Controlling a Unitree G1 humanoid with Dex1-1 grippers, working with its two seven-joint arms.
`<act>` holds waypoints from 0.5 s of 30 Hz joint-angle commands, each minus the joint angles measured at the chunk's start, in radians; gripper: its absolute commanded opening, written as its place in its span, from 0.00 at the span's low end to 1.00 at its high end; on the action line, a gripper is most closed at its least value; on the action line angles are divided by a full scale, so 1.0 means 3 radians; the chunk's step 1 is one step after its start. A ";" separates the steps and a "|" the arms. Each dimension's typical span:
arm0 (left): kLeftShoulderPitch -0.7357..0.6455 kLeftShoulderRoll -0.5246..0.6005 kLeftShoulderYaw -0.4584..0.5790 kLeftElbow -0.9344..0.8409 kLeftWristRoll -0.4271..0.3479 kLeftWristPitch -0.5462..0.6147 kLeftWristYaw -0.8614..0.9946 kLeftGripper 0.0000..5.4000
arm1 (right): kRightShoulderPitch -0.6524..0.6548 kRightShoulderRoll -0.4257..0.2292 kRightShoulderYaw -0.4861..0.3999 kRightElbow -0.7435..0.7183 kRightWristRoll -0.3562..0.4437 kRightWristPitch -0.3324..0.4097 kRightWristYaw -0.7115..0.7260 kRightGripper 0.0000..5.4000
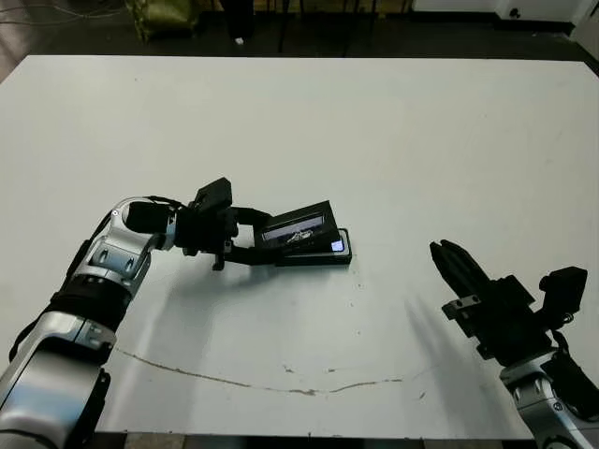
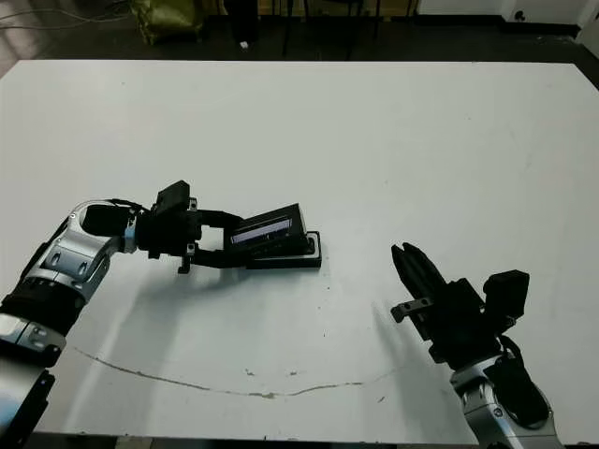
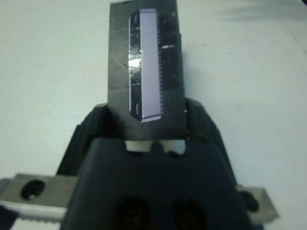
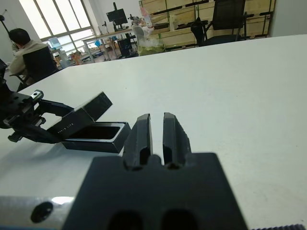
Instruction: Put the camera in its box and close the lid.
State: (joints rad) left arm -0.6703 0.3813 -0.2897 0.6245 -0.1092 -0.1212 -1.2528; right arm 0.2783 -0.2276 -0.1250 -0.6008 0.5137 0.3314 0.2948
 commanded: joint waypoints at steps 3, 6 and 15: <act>0.0010 -0.0073 -0.0153 0.0170 0.0211 0.0080 0.0038 0.41 | 0.0039 -0.0021 -0.0014 -0.0028 0.0018 0.0098 -0.0053 0.00; -0.0007 -0.0078 -0.0185 0.0174 0.0235 0.0050 0.0057 0.41 | 0.0042 -0.0033 -0.0013 -0.0027 0.0010 0.0087 -0.0043 0.00; -0.0035 -0.0131 -0.0201 0.0096 0.0217 0.0132 0.0058 0.41 | 0.0031 -0.0017 -0.0013 0.0040 -0.0025 0.0076 -0.0059 0.00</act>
State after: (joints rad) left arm -0.7025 0.3687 -0.3133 0.6428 -0.0910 -0.1157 -1.2551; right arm 0.2791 -0.2275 -0.1251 -0.6066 0.5127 0.3417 0.2837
